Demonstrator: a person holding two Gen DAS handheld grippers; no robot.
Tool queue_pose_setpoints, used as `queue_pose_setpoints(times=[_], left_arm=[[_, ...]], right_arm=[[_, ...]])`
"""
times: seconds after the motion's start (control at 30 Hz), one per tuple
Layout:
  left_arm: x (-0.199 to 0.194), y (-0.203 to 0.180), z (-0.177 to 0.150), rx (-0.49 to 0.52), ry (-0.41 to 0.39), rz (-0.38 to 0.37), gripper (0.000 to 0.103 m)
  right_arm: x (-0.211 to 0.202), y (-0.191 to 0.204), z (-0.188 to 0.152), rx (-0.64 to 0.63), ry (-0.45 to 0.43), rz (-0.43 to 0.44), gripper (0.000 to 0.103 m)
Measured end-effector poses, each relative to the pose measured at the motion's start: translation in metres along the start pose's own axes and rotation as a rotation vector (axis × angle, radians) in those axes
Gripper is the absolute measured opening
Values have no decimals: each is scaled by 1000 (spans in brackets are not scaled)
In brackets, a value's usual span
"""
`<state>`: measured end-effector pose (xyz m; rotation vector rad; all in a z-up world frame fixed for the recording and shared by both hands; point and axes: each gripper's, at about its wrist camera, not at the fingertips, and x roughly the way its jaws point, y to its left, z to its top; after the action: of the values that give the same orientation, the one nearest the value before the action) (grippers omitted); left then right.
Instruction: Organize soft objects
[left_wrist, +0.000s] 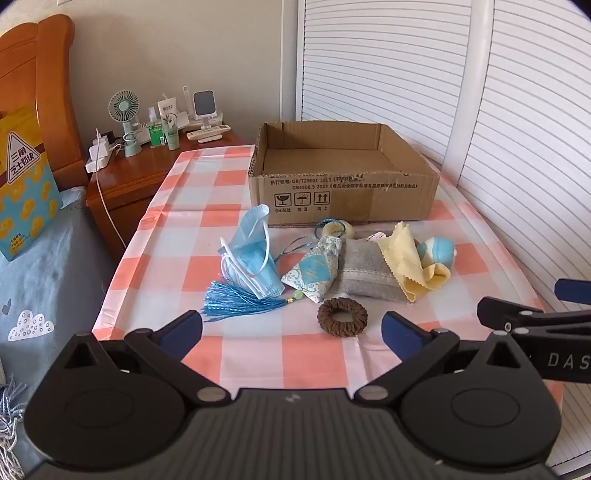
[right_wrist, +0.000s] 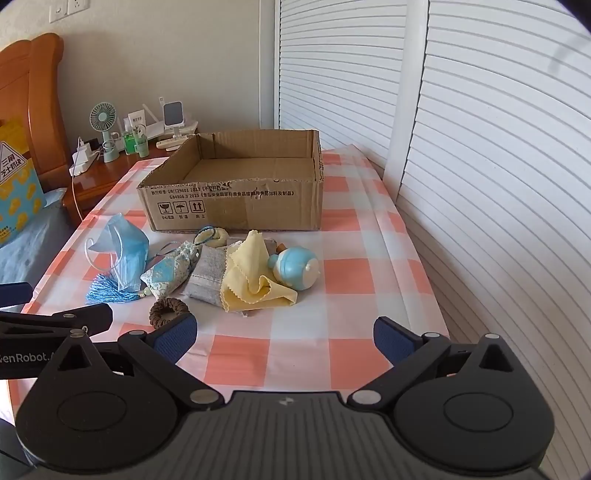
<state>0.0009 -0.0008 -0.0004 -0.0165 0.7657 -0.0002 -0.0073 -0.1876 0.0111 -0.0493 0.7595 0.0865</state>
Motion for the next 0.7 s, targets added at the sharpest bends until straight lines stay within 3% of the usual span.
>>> queue_pose_setpoints(times=[0.7], left_arm=[[0, 1, -3, 4, -8, 3, 102]], right_arm=[[-2, 0, 2, 0, -4, 1, 103]])
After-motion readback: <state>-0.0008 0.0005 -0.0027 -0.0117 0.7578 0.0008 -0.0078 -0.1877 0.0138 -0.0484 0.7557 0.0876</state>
